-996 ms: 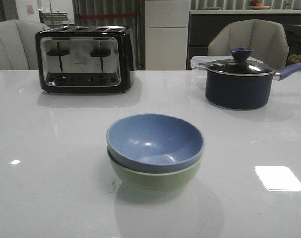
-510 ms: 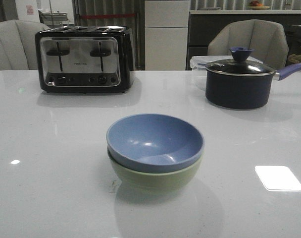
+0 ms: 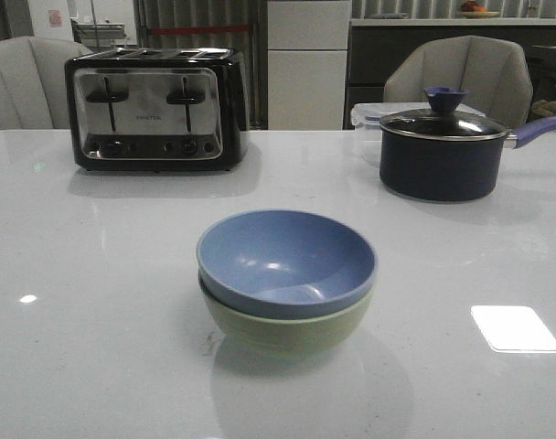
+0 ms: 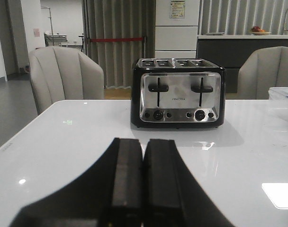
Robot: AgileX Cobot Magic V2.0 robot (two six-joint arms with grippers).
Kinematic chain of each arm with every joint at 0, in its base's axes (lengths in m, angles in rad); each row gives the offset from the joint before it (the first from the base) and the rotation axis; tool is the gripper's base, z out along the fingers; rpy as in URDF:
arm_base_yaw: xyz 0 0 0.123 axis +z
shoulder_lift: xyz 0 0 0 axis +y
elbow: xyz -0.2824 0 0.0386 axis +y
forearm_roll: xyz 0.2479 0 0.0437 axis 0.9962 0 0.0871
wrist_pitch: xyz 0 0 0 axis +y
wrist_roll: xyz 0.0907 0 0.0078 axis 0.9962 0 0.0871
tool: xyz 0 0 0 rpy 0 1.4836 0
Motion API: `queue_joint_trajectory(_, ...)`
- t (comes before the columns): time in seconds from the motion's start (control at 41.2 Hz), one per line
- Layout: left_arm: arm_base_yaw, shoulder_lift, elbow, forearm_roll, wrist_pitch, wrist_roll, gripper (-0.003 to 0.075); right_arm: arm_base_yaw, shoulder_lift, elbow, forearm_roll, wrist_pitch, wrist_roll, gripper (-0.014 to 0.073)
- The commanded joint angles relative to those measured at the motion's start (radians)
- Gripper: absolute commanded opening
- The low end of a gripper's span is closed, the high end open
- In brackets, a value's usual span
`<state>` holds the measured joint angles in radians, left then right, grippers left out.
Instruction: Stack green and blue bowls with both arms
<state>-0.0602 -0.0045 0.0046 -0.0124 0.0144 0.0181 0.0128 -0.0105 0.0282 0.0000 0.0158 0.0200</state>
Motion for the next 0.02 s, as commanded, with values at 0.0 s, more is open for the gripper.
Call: queue_joint_trajectory(0.0, 0.001, -0.019, 0.004, -0.001, -0.079, -0.005, 0.0093, -0.005, -0.02, -0.004, -0.013, -0.083, 0.006, 0.0027)
